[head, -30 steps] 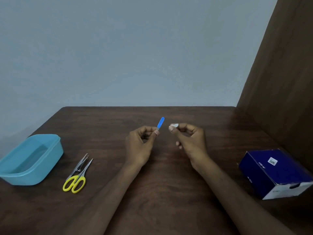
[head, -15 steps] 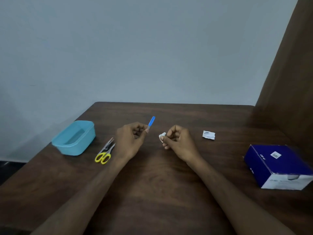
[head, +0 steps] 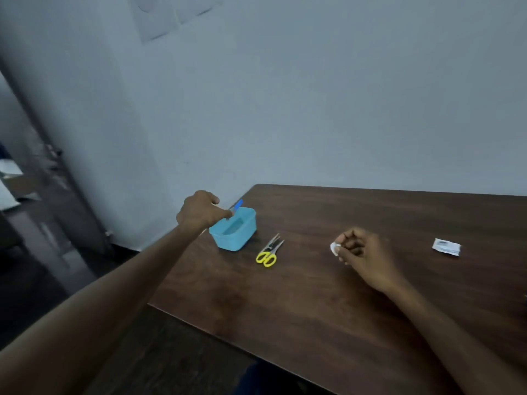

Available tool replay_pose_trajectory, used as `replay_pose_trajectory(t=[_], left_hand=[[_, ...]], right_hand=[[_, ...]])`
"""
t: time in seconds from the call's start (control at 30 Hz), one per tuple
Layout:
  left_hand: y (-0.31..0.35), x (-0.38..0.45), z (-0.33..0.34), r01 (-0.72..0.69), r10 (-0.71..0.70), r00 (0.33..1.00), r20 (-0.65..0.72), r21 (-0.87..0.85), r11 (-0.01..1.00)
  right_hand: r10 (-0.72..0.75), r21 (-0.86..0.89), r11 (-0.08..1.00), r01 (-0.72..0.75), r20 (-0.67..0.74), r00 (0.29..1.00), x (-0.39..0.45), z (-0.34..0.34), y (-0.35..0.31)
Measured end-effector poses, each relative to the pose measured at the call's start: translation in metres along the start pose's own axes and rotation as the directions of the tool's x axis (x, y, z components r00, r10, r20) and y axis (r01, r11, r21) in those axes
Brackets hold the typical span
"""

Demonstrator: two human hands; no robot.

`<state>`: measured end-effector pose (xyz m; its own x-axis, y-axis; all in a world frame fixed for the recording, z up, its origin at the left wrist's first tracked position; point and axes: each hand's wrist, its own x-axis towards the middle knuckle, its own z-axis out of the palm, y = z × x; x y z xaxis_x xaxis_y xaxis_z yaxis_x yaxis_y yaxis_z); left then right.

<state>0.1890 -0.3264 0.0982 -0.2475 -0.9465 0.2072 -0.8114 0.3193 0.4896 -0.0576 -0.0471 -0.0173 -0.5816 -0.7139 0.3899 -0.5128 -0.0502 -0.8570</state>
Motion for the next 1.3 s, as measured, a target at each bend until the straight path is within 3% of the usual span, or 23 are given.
replay_pose_trajectory(t=[0.13, 0.37, 0.7, 0.8, 0.87, 0.97, 1.17, 1.3], left_hand=[[-0.002, 0.009, 0.011, -0.024, 0.013, 0.998, 0.058, 0.193, 0.981], [0.017, 0.015, 0.037, -0.146, 0.103, 0.987, 0.121, 0.427, 0.893], [0.020, 0.020, 0.050, -0.170, 0.110, 0.981, 0.158, 0.443, 0.880], [0.030, 0.014, 0.042, -0.264, 0.280, 0.959, 0.040, 0.489, 0.831], [0.038, 0.004, 0.039, -0.387, 0.447, 0.894, -0.011, 0.483, 0.786], [0.055, -0.012, 0.044, -0.546, 0.571, 0.819, 0.064, 0.397, 0.738], [0.068, -0.030, 0.076, -0.585, 0.514, 0.811, 0.279, 0.413, 0.698], [0.064, -0.035, 0.089, -0.551, 0.455, 0.834, 0.310, 0.439, 0.710]], right_hand=[[-0.019, -0.090, 0.996, 0.022, 0.040, 0.999, -0.003, -0.003, 0.002], [-0.057, -0.090, 0.994, 0.061, 0.049, 0.997, -0.003, -0.006, 0.001], [-0.077, -0.078, 0.994, 0.082, 0.062, 0.995, -0.001, -0.006, 0.006], [-0.079, -0.075, 0.994, 0.084, 0.068, 0.995, 0.000, -0.005, 0.006], [-0.087, -0.086, 0.992, 0.093, 0.072, 0.994, -0.001, -0.004, 0.006], [-0.100, -0.104, 0.989, 0.107, 0.077, 0.992, -0.001, -0.005, 0.006], [-0.126, -0.136, 0.981, 0.135, 0.077, 0.989, -0.004, -0.008, 0.005], [-0.154, -0.188, 0.967, 0.173, 0.111, 0.982, -0.004, -0.007, 0.004]])
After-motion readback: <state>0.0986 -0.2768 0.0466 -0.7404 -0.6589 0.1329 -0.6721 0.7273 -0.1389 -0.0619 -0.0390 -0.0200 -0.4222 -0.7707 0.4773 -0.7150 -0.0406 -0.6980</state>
